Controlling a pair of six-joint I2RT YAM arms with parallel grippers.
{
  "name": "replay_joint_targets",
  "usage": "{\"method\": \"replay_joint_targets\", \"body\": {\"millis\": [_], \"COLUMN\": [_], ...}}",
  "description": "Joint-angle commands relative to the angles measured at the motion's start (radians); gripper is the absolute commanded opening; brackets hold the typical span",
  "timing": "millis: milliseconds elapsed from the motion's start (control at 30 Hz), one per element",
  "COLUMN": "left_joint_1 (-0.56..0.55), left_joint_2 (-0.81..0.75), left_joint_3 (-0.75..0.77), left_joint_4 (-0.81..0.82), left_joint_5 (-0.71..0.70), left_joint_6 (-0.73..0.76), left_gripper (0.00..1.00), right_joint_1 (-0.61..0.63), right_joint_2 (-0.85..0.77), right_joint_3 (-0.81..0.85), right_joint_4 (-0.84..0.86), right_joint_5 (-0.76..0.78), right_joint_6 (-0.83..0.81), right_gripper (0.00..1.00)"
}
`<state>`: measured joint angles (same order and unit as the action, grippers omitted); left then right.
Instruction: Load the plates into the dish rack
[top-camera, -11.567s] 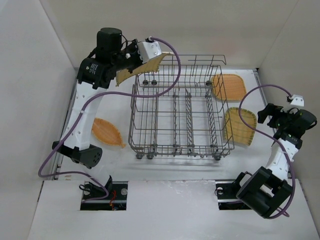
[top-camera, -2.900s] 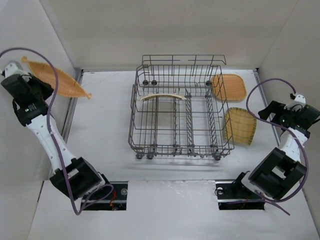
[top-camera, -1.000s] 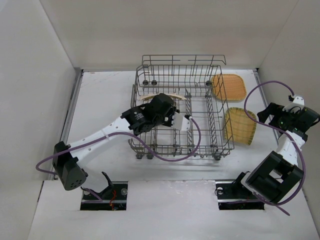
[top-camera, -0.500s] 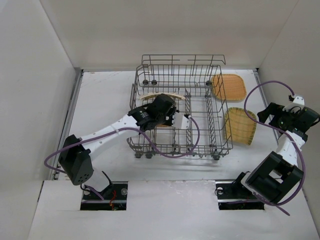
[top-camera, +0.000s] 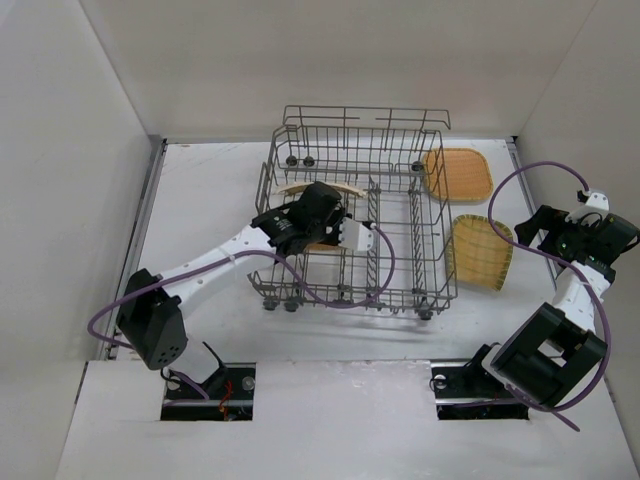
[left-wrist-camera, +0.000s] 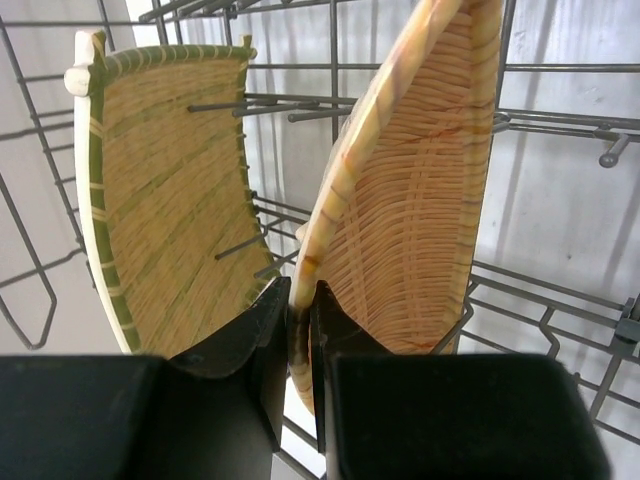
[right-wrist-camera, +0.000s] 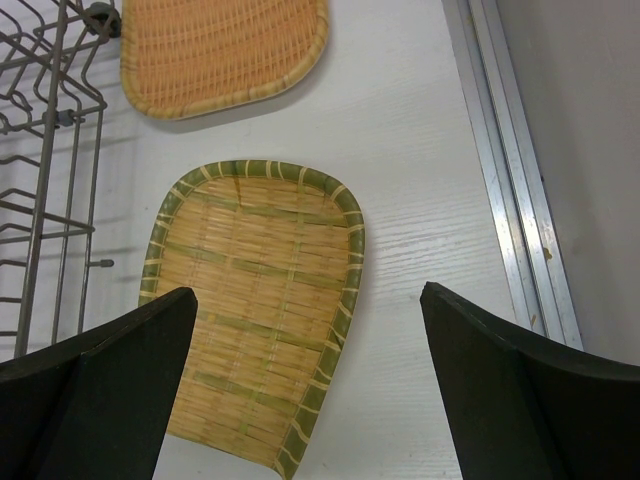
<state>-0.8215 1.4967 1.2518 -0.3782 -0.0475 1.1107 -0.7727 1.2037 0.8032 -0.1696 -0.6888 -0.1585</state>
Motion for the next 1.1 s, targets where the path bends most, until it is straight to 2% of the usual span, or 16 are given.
{"method": "replay_joint_targets", "body": {"millis": [0,500,1067], "left_joint_1": [0.048,0.038,0.037], "left_joint_2": [-0.030,-0.144,-0.059], "left_joint_3": [0.029,0.018,-0.074], "left_joint_4": [0.013,-0.002,0.081], "left_joint_5": [-0.083,-0.118,-0.081], "left_joint_6": [-0.011,-0.002,-0.002], "left_gripper": [0.06,0.05,0.05], "right_joint_1": [-0.001,0.006,0.006], "right_joint_2": [-0.007,-0.001,-0.010], "right_joint_3": [0.011,0.014,0.011], "right_joint_4": [0.050,0.041,0.036], "right_joint_5": [-0.026,-0.021,-0.021], "right_joint_6": [-0.010,-0.021,-0.021], "right_gripper": [1.00,1.00,1.00]}}
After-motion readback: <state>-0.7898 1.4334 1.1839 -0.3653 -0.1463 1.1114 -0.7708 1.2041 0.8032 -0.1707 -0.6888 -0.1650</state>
